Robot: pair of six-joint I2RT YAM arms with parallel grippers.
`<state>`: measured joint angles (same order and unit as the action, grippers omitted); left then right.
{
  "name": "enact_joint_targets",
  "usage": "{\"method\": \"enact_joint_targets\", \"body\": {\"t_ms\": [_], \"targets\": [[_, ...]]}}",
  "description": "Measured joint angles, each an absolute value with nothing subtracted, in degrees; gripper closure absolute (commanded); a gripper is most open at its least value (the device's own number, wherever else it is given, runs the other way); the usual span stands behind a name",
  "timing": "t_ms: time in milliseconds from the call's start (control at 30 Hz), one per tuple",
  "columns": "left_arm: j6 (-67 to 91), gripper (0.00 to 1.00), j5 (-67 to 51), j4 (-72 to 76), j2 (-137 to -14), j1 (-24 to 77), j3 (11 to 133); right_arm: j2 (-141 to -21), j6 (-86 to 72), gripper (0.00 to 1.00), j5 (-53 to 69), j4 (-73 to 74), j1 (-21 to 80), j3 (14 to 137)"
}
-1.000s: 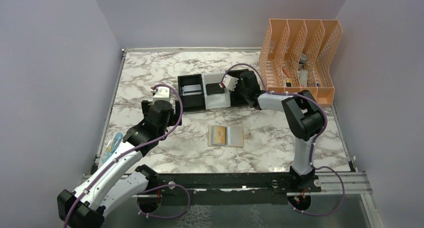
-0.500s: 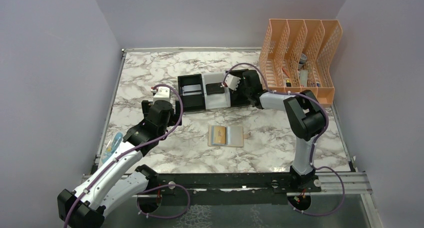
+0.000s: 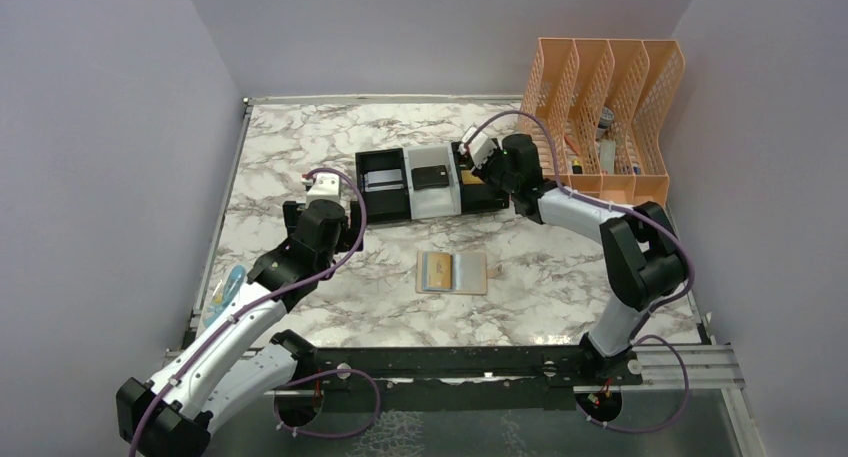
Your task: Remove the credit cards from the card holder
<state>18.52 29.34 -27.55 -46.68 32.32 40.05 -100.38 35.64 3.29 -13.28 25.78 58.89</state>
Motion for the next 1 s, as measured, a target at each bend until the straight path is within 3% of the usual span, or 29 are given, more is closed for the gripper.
{"method": "enact_joint_targets", "body": {"t_ms": [200,433,1000], "targets": [[18.52,0.01,29.15,-27.55,-47.40,32.21,40.05,-100.14,9.61,0.84,5.06,-5.69,25.78,62.39],[18.52,0.01,28.67,-27.57,-48.18,31.86,40.05,-109.69,-10.46,0.85,5.30,11.42,25.78,77.25],[18.55,0.01,27.57,-27.59,-49.58,31.07,40.05,-118.37,-16.32,0.86,-5.32,20.47,25.76,83.37]]}}
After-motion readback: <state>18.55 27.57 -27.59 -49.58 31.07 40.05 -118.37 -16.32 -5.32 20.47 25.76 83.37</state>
